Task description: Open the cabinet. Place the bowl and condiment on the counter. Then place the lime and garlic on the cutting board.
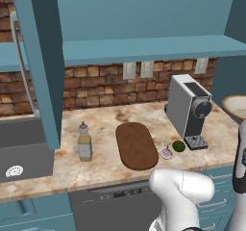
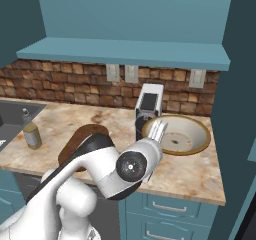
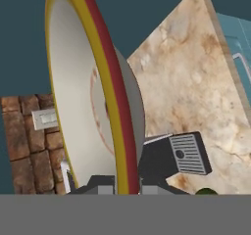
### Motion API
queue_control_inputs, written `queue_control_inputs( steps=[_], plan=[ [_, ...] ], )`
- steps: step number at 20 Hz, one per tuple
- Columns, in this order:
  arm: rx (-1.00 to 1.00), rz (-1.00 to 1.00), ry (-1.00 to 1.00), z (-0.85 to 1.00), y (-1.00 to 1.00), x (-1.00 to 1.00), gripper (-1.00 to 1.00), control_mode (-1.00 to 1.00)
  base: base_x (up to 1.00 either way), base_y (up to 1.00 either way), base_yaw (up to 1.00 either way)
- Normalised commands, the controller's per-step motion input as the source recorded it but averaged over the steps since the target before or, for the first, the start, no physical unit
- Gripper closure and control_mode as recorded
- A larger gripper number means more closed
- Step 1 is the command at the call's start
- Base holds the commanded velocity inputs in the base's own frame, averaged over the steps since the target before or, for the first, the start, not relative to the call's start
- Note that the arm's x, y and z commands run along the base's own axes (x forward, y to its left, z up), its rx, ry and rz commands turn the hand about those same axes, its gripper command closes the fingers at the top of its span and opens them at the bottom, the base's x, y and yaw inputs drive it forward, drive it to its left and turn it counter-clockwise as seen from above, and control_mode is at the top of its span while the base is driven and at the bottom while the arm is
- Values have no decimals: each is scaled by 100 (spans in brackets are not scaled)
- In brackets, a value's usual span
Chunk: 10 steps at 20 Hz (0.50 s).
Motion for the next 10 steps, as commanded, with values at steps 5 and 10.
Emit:
queue_control_inputs(
  steps=[5,10],
  plan=[
    [0,0,5,-29,-9,15,100,-100,0,0,0],
    [0,1,4,-36,-15,24,100,-100,0,0,0]
  ],
)
